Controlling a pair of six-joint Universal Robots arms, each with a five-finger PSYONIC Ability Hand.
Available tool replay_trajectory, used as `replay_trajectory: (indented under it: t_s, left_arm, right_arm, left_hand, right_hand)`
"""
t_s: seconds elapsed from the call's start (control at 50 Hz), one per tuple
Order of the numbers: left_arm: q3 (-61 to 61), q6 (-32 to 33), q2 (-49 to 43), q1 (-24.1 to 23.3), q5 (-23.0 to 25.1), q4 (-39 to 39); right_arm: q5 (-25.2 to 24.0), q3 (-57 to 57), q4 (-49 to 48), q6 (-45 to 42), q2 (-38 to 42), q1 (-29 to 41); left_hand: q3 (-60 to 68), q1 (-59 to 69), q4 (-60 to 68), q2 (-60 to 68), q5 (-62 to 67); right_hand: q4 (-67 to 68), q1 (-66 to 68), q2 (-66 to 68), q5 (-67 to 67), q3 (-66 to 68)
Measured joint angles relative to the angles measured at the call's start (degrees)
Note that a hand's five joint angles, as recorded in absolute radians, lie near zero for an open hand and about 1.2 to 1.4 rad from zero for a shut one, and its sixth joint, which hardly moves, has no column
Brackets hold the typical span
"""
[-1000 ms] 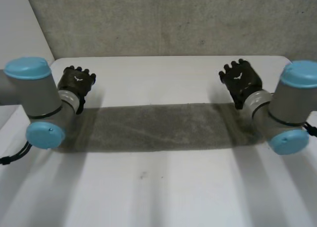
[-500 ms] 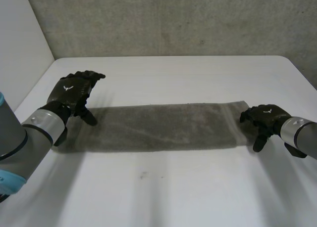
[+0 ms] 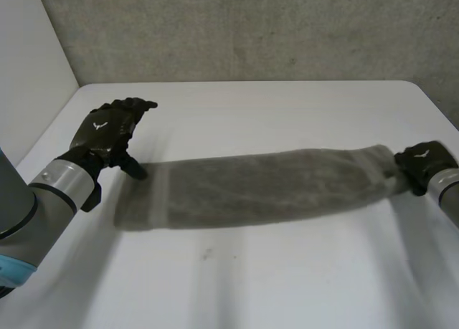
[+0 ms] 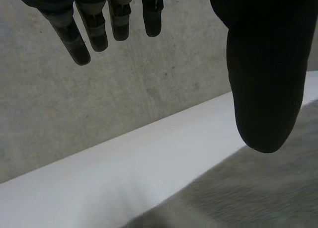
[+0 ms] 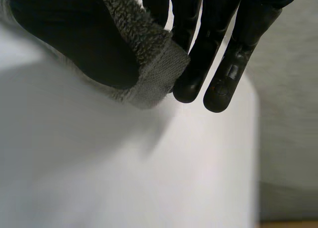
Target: Fold the towel.
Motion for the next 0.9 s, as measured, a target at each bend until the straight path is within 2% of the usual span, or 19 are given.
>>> replay_trajectory:
  t_s: [0.02,0.06,0.2,0.3,0.44,0.46,0.48,0.5,0.54,0.62,0.74,0.9]
  left_arm:
    - [-0.10,0.01,0.50,0.07,-0.08,-0.01]
    - [-0.23,0.01,0.97,0.13,-0.11,-0.01]
    - [-0.68,-0.01,2.30,0.20,-0.19,-0.01]
    - [-0.92,-0.01,2.78,0.21,-0.20,0.01]
    - [-1.02,0.00,3.14,0.47,-0.26,0.03]
    - [-1.03,0.00,3.15,0.56,-0.26,0.03]
    - [-1.03,0.00,3.15,0.56,-0.26,0.03]
    - [-1.03,0.00,3.15,0.65,-0.26,0.02]
    - [-1.05,-0.01,3.15,0.71,-0.26,0.02]
    - [-1.08,-0.05,3.14,0.86,-0.27,0.02]
    - [-1.10,-0.04,3.13,1.01,-0.31,0.02]
    - [-1.11,0.00,3.06,1.02,-0.29,0.02]
  right_arm:
    - [2.78,0.27,-1.81,-4.07,-1.16,-0.63]
    - [5.22,0.44,-3.26,-8.81,-2.04,-1.32]
    - [10.02,-0.67,-5.69,-22.09,-3.53,-2.69]
    - [10.70,-2.61,-6.16,-22.62,-4.29,0.06]
    - [10.14,-5.68,-6.37,-17.38,-5.37,9.42]
    - [9.39,-6.86,-6.69,-15.14,-5.25,14.15]
    - [9.39,-6.86,-6.69,-15.14,-5.25,14.15]
    - [7.81,-8.07,-7.36,-13.23,-4.52,19.18]
    - [7.17,-8.45,-7.62,-12.68,-4.17,20.89]
    - [0.54,-11.22,-9.81,-9.96,-0.11,32.71]
    - [-5.50,-14.76,-10.68,-9.01,6.36,42.12]
    - [-8.11,-19.01,-9.16,-6.67,15.77,49.41]
  left_hand:
    - [0.00,0.00,0.00,0.00,0.00]
    - [0.00,0.00,0.00,0.00,0.00]
    - [0.00,0.00,0.00,0.00,0.00]
    - [0.00,0.00,0.00,0.00,0.00]
    - [0.00,0.00,0.00,0.00,0.00]
    - [0.00,0.00,0.00,0.00,0.00]
    - [0.00,0.00,0.00,0.00,0.00]
    - [0.00,0.00,0.00,0.00,0.00]
    - [0.00,0.00,0.00,0.00,0.00]
    - [0.00,0.00,0.00,0.00,0.00]
    - [0.00,0.00,0.00,0.00,0.00]
    - [0.00,0.00,0.00,0.00,0.00]
  right_hand:
    - [0.00,5.26,0.42,0.07,0.08]
    - [0.01,7.97,0.47,0.19,0.10]
    - [0.02,9.33,0.47,0.22,0.10]
    - [0.06,9.67,0.47,0.26,0.10]
    - [0.06,11.78,0.47,0.28,0.46]
    - [0.06,11.86,0.47,0.28,0.46]
    - [0.06,11.86,0.47,0.28,0.46]
    - [0.07,12.26,0.47,0.28,0.46]
    - [0.07,12.26,0.47,0.30,0.46]
    - [0.07,12.45,0.47,0.28,0.47]
    - [0.07,12.45,0.47,0.28,0.46]
    - [0.07,12.47,0.47,0.28,0.46]
